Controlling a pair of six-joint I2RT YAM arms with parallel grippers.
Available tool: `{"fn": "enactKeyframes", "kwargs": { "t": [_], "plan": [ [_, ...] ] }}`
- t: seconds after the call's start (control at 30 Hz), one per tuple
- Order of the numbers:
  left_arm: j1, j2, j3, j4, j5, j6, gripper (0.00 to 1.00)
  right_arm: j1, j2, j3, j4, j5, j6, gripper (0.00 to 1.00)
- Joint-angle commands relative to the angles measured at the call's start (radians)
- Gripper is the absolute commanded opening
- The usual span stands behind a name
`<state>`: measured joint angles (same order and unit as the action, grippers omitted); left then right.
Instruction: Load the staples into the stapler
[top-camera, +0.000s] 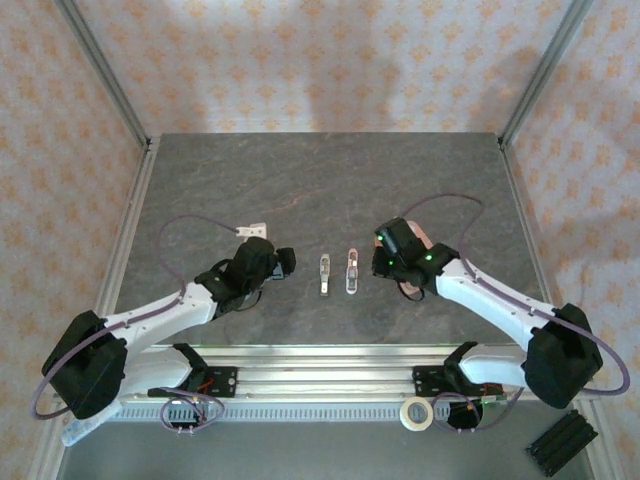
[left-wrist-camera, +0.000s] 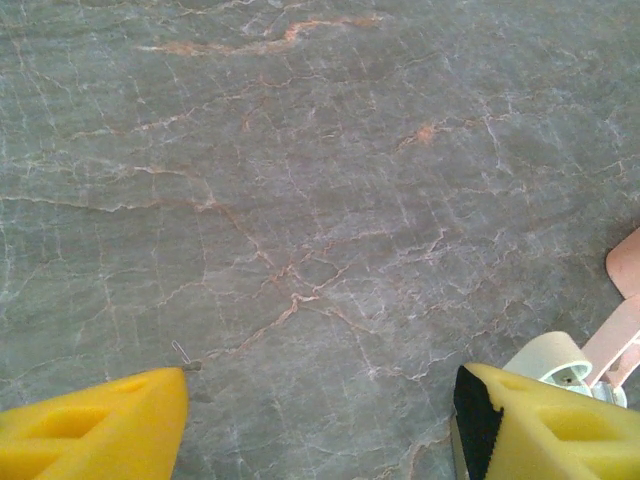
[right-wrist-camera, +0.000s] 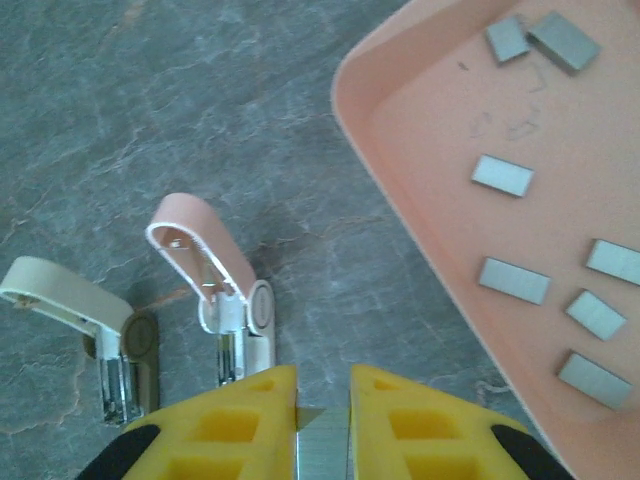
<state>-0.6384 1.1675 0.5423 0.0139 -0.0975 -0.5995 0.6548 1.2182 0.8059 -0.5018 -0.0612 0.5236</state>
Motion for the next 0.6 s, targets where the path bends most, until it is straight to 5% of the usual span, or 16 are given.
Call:
{"fn": "enactKeyframes", "kwargs": {
  "t": [0.0, 0.57],
  "plan": [
    [0.011, -0.013, -0.044, 0.098, 0.026, 0.015, 0.71, 0.031, -0.004, -0.016, 0.078, 0.073, 0.014, 0.20],
    [0.011, 0.022, -0.065, 0.147, 0.091, -0.008, 0.71, 0.101, 0.148, 0.028, 0.197, 0.084, -0.054, 0.20]
  ]
}}
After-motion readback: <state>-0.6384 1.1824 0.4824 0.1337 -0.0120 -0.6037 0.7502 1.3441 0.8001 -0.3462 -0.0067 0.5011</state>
